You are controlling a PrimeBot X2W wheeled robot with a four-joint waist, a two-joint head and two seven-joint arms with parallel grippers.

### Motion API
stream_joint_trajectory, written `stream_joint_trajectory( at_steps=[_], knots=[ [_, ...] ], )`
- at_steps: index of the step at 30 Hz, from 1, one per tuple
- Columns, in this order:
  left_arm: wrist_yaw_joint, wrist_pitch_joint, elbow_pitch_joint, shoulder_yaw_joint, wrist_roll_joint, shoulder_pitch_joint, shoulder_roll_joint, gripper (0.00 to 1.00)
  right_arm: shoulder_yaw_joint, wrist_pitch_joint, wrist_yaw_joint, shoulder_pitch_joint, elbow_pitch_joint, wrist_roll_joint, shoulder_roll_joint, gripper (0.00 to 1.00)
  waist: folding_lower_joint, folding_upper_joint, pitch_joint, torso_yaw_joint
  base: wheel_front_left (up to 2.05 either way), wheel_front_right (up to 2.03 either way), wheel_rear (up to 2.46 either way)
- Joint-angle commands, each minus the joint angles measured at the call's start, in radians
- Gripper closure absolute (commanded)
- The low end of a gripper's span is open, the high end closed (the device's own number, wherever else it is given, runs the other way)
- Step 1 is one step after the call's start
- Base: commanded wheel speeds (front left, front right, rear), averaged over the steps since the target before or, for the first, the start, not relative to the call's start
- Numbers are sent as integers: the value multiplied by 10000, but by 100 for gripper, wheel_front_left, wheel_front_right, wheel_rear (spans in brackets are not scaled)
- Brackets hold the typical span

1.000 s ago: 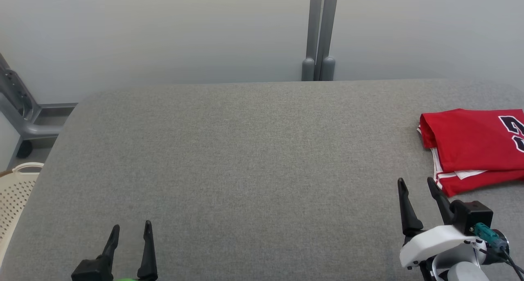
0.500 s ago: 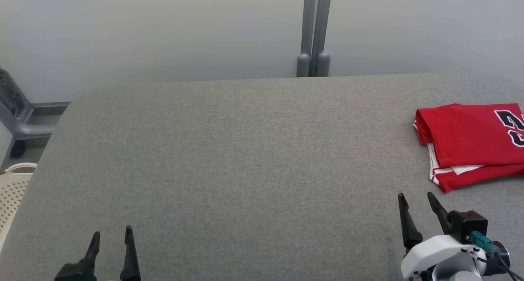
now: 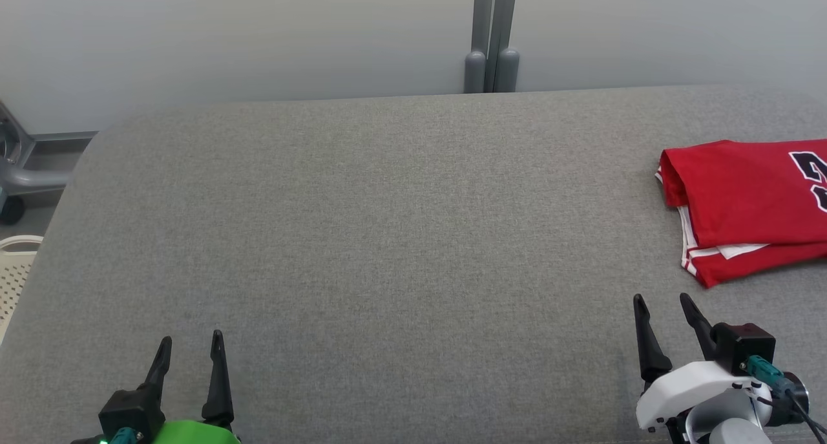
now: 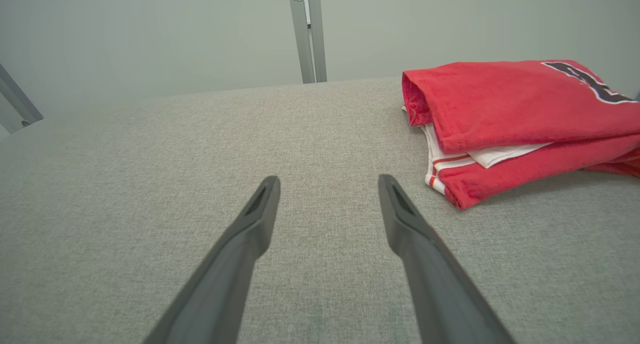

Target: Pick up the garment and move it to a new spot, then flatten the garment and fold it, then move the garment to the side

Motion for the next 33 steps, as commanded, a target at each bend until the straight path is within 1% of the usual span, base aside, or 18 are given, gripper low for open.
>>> stream_joint_trajectory(
  at_steps=[1, 20, 21, 25, 33],
  knots=[
    [-59, -48, 56, -26, 90, -139, -20, 0, -30, -74, -4, -140, 32, -23, -26, 0, 0, 0, 32, -9, 0, 0, 0],
    [-141, -48, 76, -29, 202, -76, -163, 0, 36, -61, -4, -147, 220, 151, -26, 0, 0, 0, -67, -78, 0, 0, 0],
    [-89, 1, 97, -52, 151, -29, -175, 100, 29, -30, 0, -59, 209, 97, 0, 100, 0, 0, -67, -79, 0, 0, 0],
    [-90, 75, 435, -67, 118, 148, -236, 100, 17, 30, 0, 179, 536, 125, 75, 100, 0, 0, -68, -79, 0, 0, 0],
    [-161, 715, 436, 268, -1461, -73, -267, 100, 47, 337, 0, 163, 344, 1844, 70, 100, 0, 0, -62, -71, 0, 0, 0]
  ],
)
